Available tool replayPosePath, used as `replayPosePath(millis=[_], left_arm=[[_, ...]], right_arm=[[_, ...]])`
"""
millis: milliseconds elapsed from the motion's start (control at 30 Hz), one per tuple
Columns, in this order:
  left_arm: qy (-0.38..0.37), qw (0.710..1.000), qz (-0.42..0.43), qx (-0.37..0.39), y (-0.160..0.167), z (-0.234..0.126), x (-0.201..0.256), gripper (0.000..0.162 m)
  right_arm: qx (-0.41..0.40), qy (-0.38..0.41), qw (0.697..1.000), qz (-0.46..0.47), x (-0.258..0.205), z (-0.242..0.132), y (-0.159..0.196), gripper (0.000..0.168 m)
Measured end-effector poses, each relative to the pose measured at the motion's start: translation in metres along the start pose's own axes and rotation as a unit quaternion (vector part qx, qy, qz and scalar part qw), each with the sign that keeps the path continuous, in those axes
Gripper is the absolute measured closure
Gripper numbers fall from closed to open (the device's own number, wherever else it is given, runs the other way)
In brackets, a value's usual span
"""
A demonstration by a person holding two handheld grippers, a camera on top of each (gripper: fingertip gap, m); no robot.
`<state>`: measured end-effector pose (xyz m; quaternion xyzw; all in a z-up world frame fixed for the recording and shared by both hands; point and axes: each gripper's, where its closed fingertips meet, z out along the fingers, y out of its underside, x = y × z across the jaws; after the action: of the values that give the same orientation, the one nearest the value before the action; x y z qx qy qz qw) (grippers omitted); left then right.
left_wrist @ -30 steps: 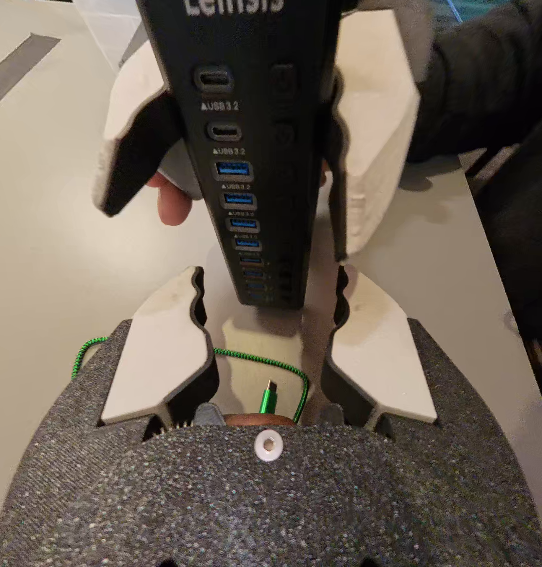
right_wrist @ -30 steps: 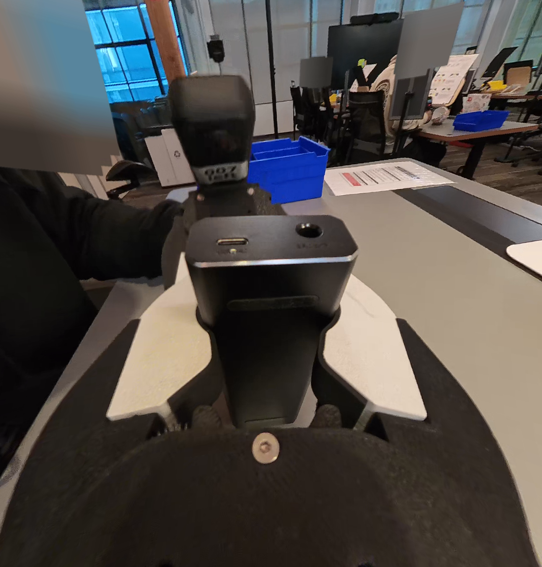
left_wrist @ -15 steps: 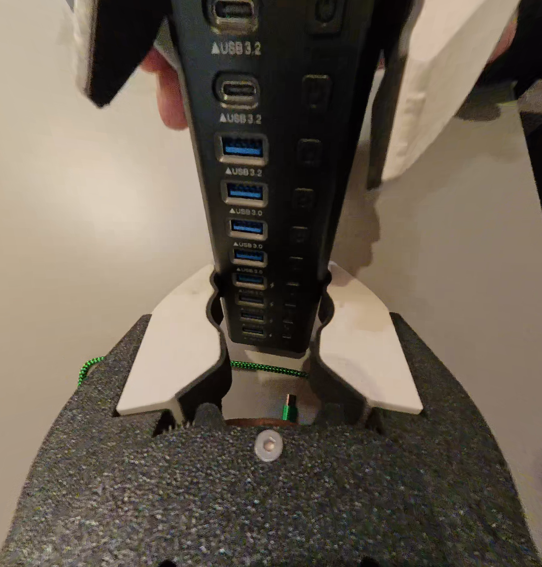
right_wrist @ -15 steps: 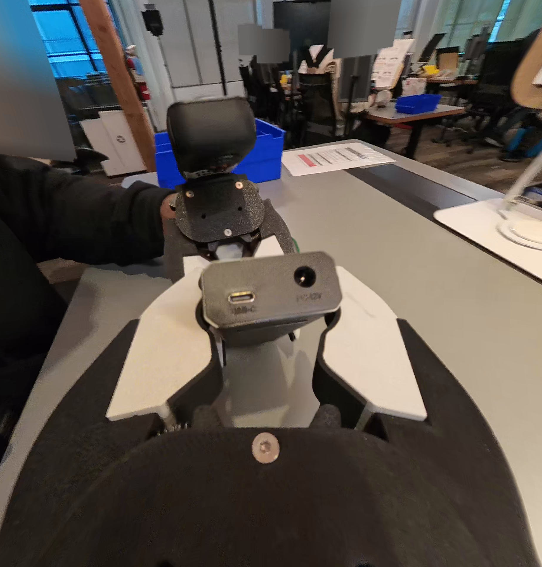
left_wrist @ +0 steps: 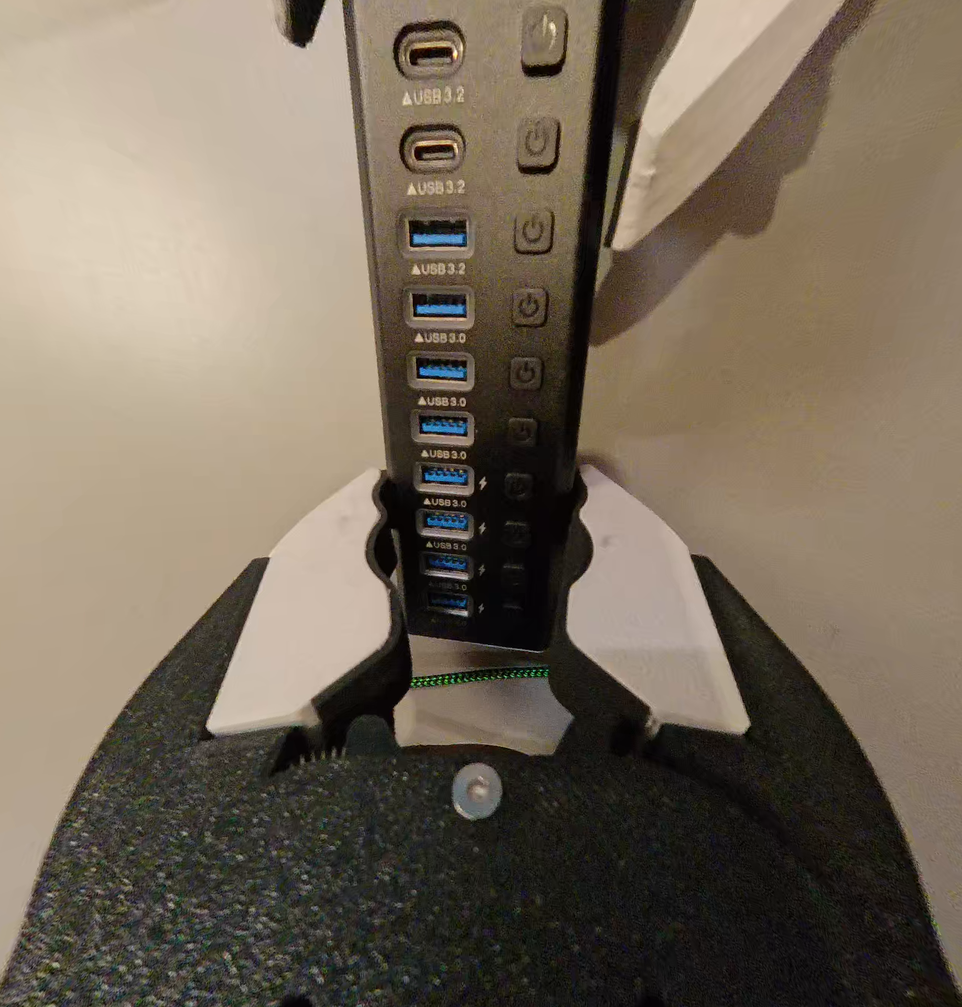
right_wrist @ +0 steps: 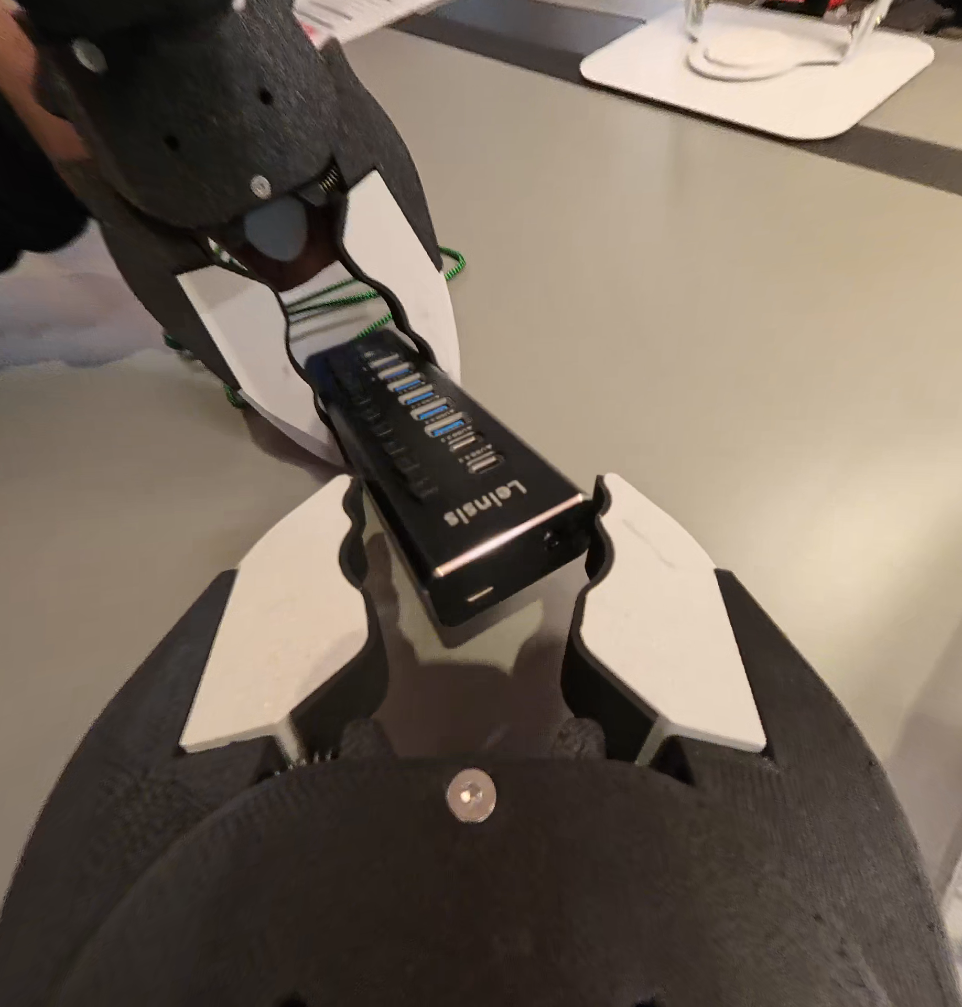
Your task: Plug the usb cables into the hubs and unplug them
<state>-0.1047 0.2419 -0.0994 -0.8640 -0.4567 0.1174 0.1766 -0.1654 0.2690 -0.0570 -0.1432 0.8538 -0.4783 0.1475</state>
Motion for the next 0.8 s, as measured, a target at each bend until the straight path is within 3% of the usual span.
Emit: replayPosePath(millis=[33,200,367,467,567,800], left_arm=[[0.002,1.0,0.0,-0.007,0.002,0.002,0.001,0.1],[0.0,1.0,-0.004,-0.01,-0.003,0.004,0.001,0.102],[-0.005,1.0,-0.008,0.013,-0.002,0.003,0.002,0.102],[-0.03,0.996,-0.028,0.081,-0.007,-0.011,-0.001,0.091],[-0.064,0.984,-0.033,0.165,-0.006,-0.039,0.001,0.092],[-0.133,0.944,-0.066,0.295,0.031,-0.087,-0.008,0.101]], right_arm=[[-0.01,0.009,1.0,-0.001,0.003,-0.001,0.004,0.091],[-0.047,0.006,0.999,-0.017,0.001,-0.001,0.019,0.094],[-0.104,0.005,0.987,-0.125,-0.006,0.004,0.015,0.09],[-0.153,-0.021,0.974,-0.164,-0.013,0.011,0.016,0.089],[-0.197,-0.047,0.959,-0.196,-0.017,0.018,0.017,0.088],[-0.294,-0.091,0.919,-0.246,-0.02,0.043,0.027,0.084]])
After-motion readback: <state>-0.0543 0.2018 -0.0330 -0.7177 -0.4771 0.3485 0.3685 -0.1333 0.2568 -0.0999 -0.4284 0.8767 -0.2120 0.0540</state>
